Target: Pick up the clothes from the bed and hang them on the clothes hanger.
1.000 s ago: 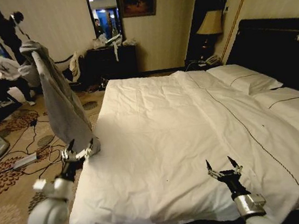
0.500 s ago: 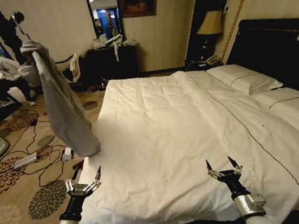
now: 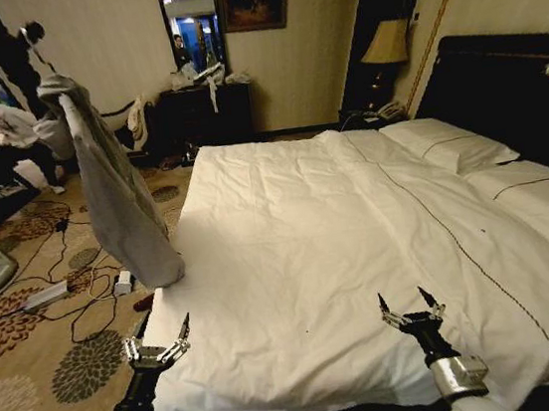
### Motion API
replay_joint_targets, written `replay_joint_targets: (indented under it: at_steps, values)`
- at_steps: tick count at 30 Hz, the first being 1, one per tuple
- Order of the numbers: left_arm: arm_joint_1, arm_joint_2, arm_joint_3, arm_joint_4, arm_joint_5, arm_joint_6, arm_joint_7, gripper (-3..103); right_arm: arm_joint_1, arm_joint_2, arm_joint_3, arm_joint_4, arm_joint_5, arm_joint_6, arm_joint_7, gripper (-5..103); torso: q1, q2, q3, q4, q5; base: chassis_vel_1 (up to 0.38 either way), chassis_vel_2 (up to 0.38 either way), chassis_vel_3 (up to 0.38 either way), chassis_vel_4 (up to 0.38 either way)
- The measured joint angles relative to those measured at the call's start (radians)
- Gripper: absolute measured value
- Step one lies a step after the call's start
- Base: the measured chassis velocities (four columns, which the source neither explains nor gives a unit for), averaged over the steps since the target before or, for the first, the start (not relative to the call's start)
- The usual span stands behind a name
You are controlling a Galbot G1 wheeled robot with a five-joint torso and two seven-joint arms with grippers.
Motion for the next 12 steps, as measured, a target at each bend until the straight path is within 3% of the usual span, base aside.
replay_joint_targets:
  at_steps: [12]
  values:
    - [-0.003,0.002,0.001,0.001,-0.002,0.002,-0.002,100,0.0,0.0,0.0,0.0,0.0,0.0,0.0,100,0.0,0.0,0.0,0.0,0.0,0.0,0.0,0.0,0.0]
